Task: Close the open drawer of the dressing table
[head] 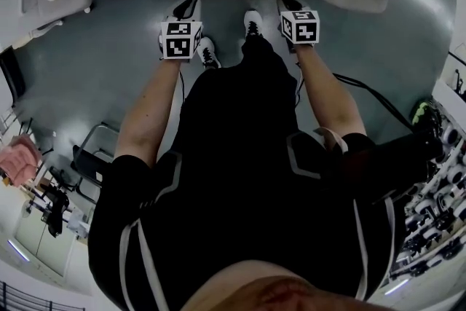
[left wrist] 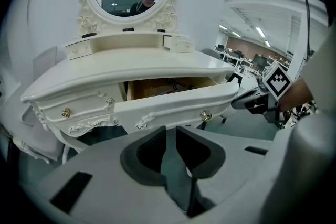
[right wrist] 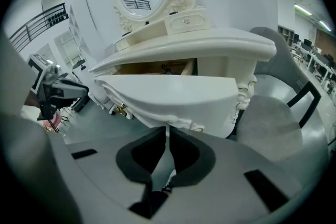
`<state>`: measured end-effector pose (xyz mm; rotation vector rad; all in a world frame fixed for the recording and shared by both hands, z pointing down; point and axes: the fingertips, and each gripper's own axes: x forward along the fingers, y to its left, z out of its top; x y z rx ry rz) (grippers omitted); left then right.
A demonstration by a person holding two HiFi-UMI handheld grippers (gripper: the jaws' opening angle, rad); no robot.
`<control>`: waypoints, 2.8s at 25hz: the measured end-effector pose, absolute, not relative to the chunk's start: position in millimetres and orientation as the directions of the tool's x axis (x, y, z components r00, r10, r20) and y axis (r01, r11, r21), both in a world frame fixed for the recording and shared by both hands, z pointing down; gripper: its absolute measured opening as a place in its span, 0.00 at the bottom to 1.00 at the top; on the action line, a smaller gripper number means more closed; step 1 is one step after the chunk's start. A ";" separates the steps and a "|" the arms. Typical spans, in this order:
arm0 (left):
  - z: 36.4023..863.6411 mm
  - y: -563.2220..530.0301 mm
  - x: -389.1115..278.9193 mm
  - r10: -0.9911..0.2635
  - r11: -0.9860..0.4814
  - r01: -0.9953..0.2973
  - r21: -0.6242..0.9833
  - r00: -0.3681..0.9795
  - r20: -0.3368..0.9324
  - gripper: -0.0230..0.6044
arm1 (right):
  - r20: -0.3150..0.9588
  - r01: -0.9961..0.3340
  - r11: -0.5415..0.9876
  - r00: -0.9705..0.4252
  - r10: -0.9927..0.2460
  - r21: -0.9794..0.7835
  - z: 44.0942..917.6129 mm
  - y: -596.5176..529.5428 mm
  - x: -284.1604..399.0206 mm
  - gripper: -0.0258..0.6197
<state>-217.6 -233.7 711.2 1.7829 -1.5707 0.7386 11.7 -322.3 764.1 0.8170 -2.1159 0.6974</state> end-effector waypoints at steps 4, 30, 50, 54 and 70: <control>708.1 -238.7 -218.8 -0.639 -0.060 -0.994 0.096 0.111 0.761 0.13 | 0.789 -0.718 0.668 -0.519 -0.327 -0.195 766.2 -339.4 5.5 0.08; 665.1 -268.1 -212.8 -0.698 0.068 -0.992 0.102 0.026 0.716 0.07 | 0.739 -0.697 0.673 -0.586 -0.332 -0.250 767.2 -411.8 -17.8 0.05; 601.8 -245.0 -213.7 -0.755 0.062 -0.989 0.133 0.040 0.654 0.04 | 0.723 -0.690 0.685 -0.594 -0.353 -0.234 725.4 -398.0 -18.1 0.05; 581.6 -241.9 -222.4 -0.790 0.023 -0.987 0.157 0.079 0.608 0.04 | 0.705 -0.704 0.671 -0.596 -0.384 -0.230 693.7 -389.3 -19.6 0.05; 458.1 -252.8 -274.5 -0.894 -0.140 -0.982 0.127 0.180 0.409 0.04 | 0.535 -0.735 0.652 -0.633 -0.560 -0.188 505.3 -343.2 -40.2 0.05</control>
